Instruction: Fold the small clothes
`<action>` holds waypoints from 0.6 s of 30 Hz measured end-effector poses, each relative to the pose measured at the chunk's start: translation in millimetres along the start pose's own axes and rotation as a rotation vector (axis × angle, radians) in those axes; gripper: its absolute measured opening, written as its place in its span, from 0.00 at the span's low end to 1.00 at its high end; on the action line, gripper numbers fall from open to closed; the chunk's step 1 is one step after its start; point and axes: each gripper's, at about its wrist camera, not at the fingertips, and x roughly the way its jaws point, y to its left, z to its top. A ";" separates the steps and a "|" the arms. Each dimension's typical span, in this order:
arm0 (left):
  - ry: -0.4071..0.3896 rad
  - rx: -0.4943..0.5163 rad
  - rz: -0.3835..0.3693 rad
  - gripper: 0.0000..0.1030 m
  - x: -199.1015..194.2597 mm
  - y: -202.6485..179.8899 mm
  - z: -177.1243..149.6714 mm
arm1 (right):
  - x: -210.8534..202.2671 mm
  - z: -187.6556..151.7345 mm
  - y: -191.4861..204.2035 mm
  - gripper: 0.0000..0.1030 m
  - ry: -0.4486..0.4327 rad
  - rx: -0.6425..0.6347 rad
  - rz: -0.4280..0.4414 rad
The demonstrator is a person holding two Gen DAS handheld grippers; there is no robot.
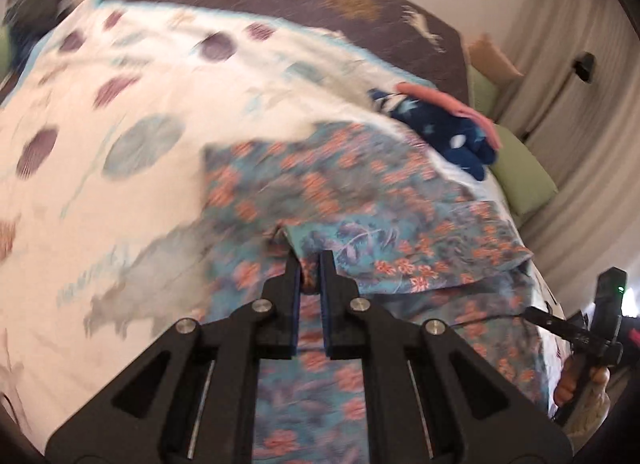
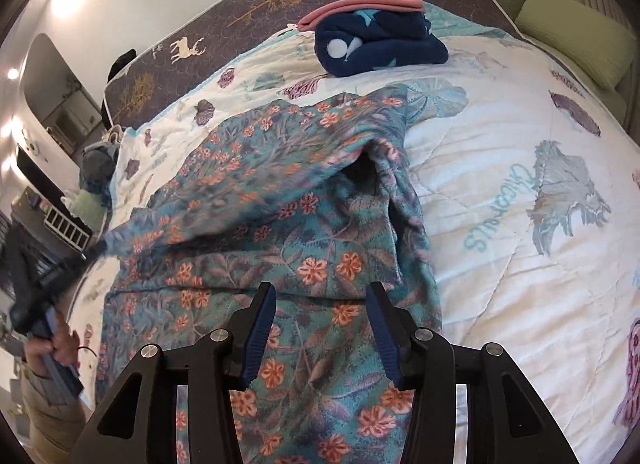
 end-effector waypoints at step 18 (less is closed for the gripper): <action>0.069 -0.182 -0.145 0.67 15.8 39.2 0.3 | 4.1 -1.6 -0.3 0.48 0.036 -0.014 -0.037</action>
